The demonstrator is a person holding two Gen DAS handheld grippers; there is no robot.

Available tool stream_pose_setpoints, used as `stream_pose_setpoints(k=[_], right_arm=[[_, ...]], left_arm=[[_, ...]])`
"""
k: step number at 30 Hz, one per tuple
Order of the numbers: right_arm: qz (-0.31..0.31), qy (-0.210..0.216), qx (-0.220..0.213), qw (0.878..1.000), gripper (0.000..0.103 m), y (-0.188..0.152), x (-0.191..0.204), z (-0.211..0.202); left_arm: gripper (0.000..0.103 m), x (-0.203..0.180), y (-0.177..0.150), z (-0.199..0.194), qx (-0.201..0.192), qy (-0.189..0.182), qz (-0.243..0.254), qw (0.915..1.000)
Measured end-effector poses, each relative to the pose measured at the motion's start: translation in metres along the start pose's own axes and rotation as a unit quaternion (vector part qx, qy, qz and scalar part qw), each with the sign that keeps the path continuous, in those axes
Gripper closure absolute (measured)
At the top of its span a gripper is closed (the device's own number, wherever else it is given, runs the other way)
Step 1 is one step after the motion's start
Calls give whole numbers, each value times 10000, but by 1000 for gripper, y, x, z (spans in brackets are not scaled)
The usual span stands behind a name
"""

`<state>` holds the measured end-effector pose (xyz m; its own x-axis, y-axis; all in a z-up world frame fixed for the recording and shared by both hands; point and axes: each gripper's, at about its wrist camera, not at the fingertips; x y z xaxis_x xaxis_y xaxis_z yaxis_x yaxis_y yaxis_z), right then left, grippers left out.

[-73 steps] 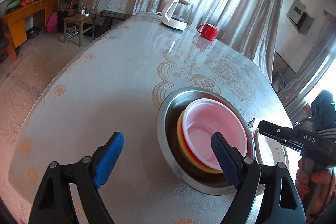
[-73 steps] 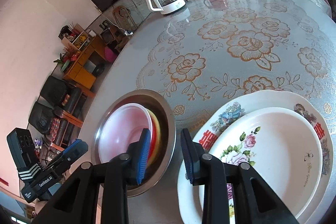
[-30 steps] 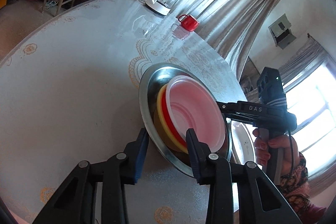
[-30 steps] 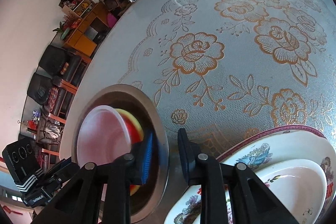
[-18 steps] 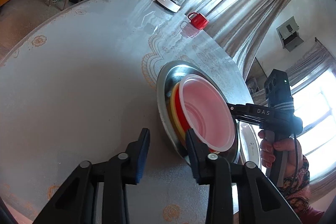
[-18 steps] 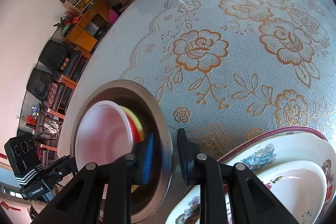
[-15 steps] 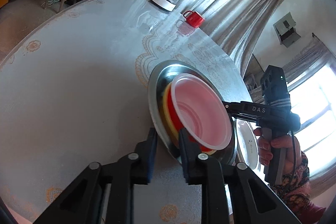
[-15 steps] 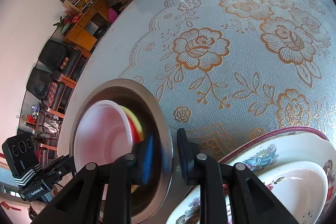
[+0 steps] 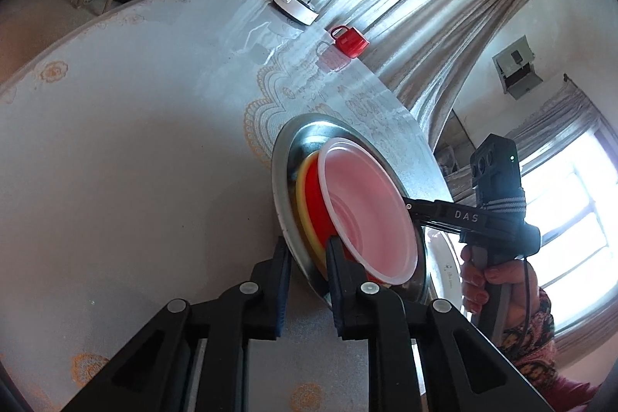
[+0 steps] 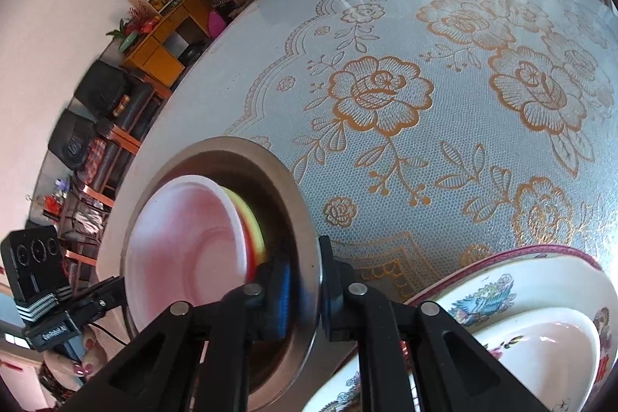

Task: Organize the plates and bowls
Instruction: 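Lift the steel basin with nested bowls using both tools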

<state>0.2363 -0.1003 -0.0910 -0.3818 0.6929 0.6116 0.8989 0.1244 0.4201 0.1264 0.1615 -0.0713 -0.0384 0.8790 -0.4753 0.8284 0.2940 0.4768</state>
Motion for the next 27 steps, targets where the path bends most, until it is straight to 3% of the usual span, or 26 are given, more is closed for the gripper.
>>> stream_pose_setpoints(k=[8,27], right_arm=[[151,294,-212,9992,93,-2,-4,-3],[155,391,-513,9978,93,-7,4,-9]], left_arm=[[85,-5,2,0,-117,249,139,9995],[85,-14,12,-14,-556,538,423,9961]])
Point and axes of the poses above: each gripper's, at about its wrist camera, not at the fingertips, and z roughly the way its jaws point, x to its left, y to its top, and after that the axes turned 14 degrees about y, right-handed
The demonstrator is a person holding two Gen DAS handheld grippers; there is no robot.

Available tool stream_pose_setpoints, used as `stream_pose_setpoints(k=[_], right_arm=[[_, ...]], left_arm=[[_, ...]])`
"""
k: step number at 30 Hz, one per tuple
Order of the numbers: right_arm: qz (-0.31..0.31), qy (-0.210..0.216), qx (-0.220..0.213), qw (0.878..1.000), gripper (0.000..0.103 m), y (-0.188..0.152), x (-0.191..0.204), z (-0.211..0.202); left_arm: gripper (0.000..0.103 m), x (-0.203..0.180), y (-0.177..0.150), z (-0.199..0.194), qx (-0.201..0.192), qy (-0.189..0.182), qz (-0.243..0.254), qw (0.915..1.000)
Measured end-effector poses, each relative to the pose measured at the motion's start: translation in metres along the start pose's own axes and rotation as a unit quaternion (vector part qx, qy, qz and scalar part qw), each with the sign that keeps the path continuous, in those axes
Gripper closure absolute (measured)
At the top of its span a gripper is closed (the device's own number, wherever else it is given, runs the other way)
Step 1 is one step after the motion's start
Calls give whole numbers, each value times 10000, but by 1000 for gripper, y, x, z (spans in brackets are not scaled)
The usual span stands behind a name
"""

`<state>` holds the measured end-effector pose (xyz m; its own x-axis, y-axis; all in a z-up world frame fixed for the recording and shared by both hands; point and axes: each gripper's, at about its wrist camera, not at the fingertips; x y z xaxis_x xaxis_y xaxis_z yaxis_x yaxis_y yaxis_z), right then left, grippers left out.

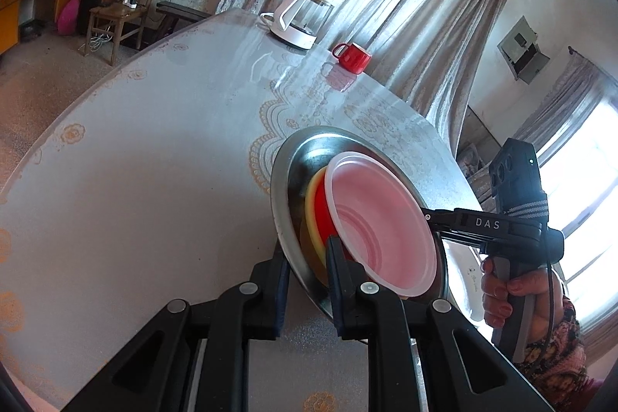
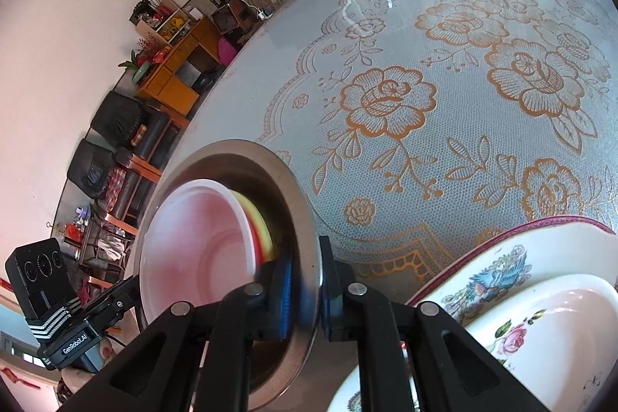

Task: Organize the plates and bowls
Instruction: 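Lift the steel basin with nested bowls using both tools, then lower the steel basin onto the plate stack with both tools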

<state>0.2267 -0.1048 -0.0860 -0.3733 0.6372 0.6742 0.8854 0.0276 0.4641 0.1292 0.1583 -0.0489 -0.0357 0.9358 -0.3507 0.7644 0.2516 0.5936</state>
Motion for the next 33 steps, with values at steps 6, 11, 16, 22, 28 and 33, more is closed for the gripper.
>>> stream_pose_setpoints(k=[6,11,16,22,28,33], right_arm=[[15,164,-287,9995,93,-3,11,-18],[-35,237,-517,9984,93,-6,19,-37],[-93,222,-757,9968,93,-14,25,-59],[-23,168,-1077,9940,93,-24,20,-87],[108,4,-1484,9889,93,-38,10,-128],[265,-165,-1803,9831,93,-53,0,-161]], left_arm=[[85,-6,7,-12,-176,-69,39,9998],[85,-17,11,-20,-300,-178,121,9993],[85,-33,16,-26,-406,-295,279,9983],[85,-59,18,-27,-417,-497,536,9965],[86,-95,21,-24,-390,-798,873,9922],[86,-125,19,-17,-304,-1005,1120,9881]])
Point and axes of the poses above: each gripper's, at about its wrist camera, not at the fingertips, and z roughly the way its jaws point, x to its left, y to its top, and after that the axes turned 14 degrees about y, right-handed
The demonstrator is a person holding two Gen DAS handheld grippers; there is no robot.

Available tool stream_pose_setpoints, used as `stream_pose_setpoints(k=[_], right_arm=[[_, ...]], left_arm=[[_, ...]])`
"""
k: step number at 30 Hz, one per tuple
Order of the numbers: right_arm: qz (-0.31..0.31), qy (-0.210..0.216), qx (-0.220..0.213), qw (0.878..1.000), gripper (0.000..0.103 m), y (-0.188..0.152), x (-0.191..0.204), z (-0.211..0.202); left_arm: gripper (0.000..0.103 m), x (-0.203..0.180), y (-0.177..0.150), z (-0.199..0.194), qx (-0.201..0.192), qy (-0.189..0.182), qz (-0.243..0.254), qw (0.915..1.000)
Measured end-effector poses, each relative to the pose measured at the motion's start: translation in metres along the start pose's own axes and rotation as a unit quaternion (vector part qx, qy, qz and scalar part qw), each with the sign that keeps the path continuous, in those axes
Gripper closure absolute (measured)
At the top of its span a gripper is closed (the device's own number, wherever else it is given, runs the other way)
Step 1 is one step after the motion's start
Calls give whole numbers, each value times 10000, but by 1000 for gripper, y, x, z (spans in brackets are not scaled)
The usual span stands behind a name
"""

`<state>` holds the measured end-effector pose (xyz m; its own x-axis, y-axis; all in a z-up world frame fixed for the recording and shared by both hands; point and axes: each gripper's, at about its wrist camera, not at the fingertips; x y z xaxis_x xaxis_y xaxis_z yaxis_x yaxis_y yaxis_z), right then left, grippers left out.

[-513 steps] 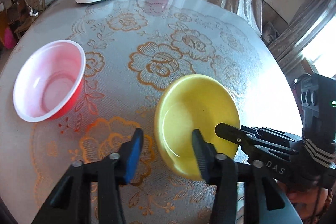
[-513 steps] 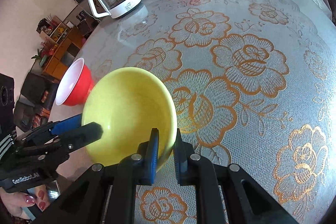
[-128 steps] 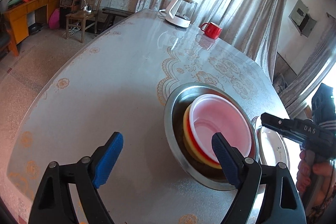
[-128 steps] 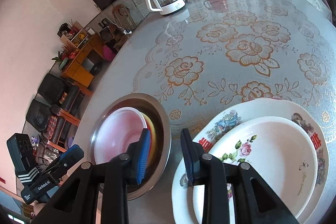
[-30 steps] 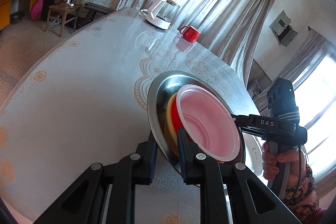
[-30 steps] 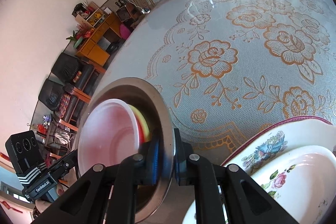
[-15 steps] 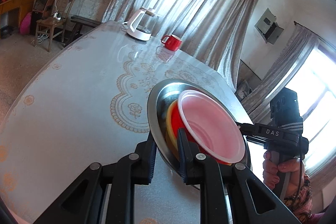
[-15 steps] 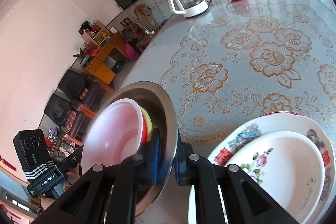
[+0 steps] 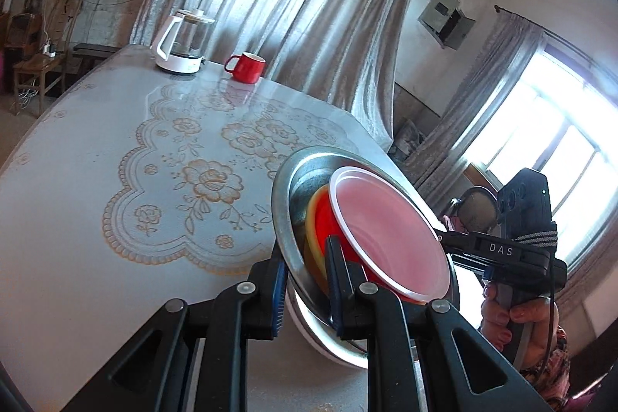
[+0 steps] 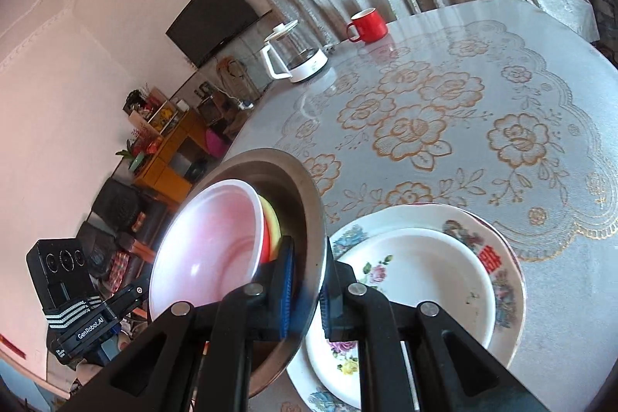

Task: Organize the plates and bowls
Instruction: 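Lower the steel basin onto the plate stack with both tools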

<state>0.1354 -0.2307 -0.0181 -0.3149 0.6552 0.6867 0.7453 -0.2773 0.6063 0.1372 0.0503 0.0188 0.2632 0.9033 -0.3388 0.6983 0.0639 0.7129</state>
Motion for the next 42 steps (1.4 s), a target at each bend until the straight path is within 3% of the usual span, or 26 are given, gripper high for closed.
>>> stream_pose_setpoints(k=[14,23,42], right_arm=[[628,-400,-441,9962,93,-20,-55,-54],[874,-431,-426,9943,92,-31,-80,-50],[854,-522,-320,9945,92,-40,-90,-39]], left_arm=[[86,-50,-14,48,403,-299,372,9980],[86,-52,-24,68,524,-202,450,9974],[83,-48,-36,82,656,42,483,9967]])
Point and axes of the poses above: each gripper's, at about its wrist camera, not at the fingertips, and z roughly the way its jaws point, x to its left, y to its top, and after that the axes turned 14 degrees about y, right-handed
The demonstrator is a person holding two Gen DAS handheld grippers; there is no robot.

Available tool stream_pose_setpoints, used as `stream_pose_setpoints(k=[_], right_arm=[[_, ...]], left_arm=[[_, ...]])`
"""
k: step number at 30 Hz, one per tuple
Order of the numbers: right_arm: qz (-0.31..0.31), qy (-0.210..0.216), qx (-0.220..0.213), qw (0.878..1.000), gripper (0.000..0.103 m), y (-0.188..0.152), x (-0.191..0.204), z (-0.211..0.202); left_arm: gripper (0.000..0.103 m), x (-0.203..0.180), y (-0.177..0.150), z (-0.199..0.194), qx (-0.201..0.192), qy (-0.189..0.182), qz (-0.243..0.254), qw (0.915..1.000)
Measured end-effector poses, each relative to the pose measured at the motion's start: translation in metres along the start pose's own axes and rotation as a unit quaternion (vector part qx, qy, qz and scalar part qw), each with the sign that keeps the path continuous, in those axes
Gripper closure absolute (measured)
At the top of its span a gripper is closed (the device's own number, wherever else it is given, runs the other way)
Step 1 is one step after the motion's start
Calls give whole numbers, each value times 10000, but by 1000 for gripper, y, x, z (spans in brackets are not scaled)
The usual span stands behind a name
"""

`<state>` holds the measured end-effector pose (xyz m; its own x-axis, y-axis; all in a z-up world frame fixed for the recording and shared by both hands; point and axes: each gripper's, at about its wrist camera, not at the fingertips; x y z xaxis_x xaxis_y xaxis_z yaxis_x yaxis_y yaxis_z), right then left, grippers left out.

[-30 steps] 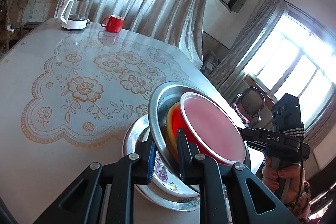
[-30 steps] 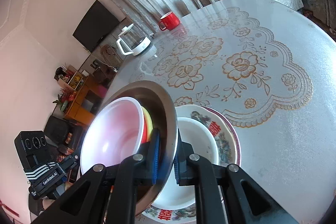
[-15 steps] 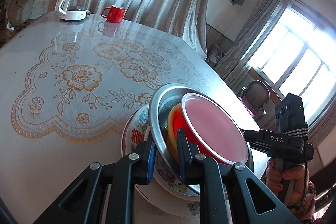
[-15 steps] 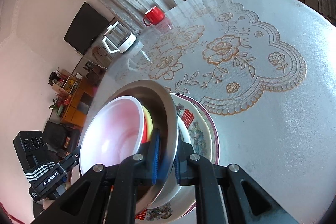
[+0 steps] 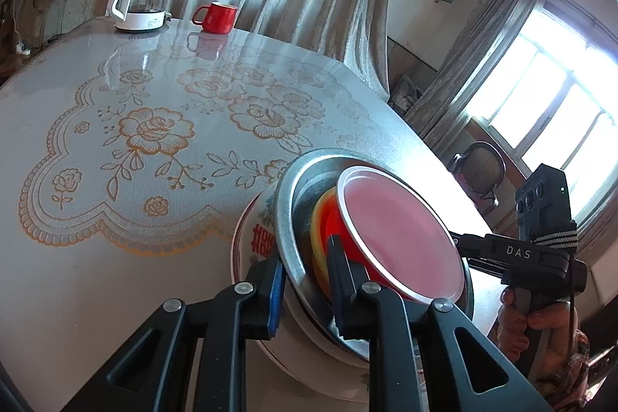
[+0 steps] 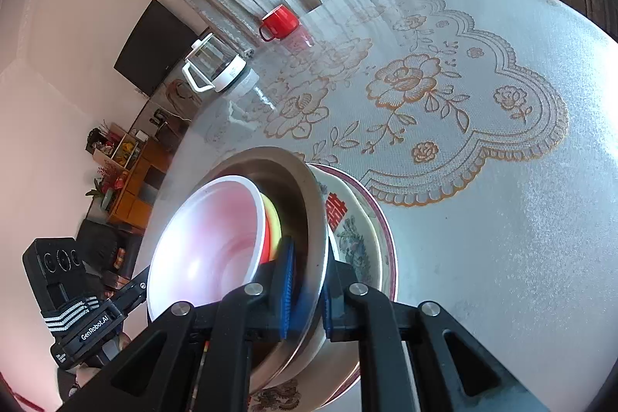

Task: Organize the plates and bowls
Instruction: 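Lower the steel basin onto the plate stack with both tools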

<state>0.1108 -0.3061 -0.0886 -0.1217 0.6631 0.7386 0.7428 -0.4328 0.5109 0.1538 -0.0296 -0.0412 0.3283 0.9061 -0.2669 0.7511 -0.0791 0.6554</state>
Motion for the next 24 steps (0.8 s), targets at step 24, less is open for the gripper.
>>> stream_pose_setpoints(k=[24], right_arm=[[-228,-300,-291,9989,85,-5,7,-5]], left_arm=[[82,2,-6,-5,-63,68,-123,9999]])
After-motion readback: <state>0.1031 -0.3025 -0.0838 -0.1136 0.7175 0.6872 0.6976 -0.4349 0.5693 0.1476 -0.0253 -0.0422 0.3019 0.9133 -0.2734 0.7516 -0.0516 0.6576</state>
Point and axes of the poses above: each gripper's, at about its wrist camera, not at the fingertips, and z roughly the way its jaws point, x to its left, y to its top, and after that the axes turned 14 degrees about y, right-handed
